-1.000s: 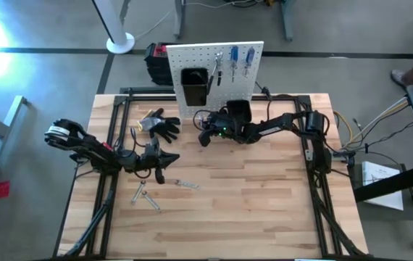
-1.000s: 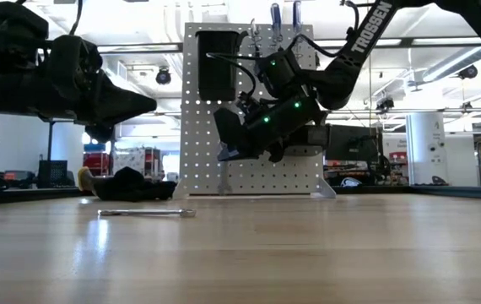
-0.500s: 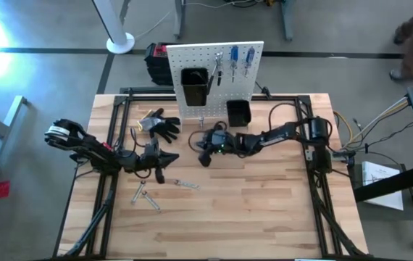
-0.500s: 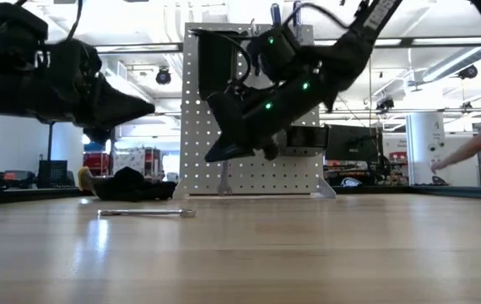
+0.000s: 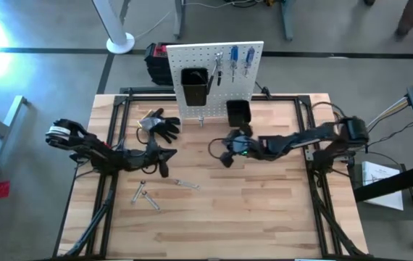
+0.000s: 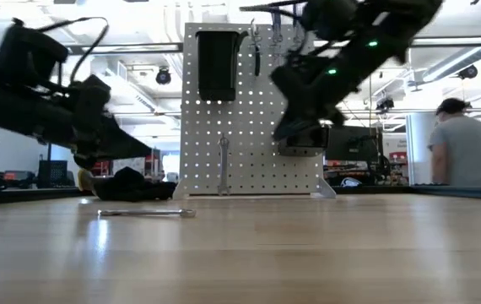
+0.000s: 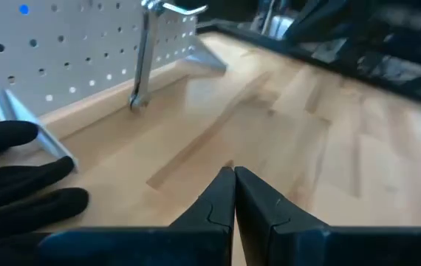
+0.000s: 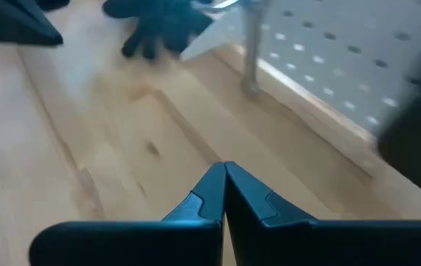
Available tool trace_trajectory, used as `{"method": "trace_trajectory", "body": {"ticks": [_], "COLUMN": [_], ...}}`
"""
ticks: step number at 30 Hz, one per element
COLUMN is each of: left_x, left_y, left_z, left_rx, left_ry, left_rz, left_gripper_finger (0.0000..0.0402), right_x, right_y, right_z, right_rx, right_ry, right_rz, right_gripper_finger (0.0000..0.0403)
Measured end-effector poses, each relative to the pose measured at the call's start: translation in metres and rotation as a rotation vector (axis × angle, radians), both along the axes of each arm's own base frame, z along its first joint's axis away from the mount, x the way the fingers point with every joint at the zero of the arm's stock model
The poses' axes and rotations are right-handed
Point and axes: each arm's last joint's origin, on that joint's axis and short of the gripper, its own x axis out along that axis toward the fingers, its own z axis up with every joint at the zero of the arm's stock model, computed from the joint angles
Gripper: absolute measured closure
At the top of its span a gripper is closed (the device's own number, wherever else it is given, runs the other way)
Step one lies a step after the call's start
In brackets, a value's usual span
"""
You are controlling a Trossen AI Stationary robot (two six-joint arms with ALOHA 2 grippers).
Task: Hang tools onto peg board
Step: Hang the wrench on the peg board
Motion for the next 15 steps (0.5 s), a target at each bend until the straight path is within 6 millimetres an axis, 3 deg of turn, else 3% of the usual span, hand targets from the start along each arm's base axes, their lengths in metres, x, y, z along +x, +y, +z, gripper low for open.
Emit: {"method": "trace_trajectory", "body": {"ticks": [9, 15], "left_x": [0.017, 0.031], "left_y": [0.022, 0.034], "left_z": [-0.012, -0.019], "left_rx": [0.032, 0.018], "left_ry": [0.196, 0.236], "left_rz": [0.012, -0.004], "left_gripper_finger": [0.0402, 0.0401], "right_x": [-0.062, -0.082], "right_y": [-0.001, 0.001], "right_z": [0.008, 0.002], "right_rx": [0.044, 0.073], "right_ry": [-0.107, -0.144], "right_rz": [-0.11, -0.154], "right_gripper_finger": [0.0403, 0.0403]}}
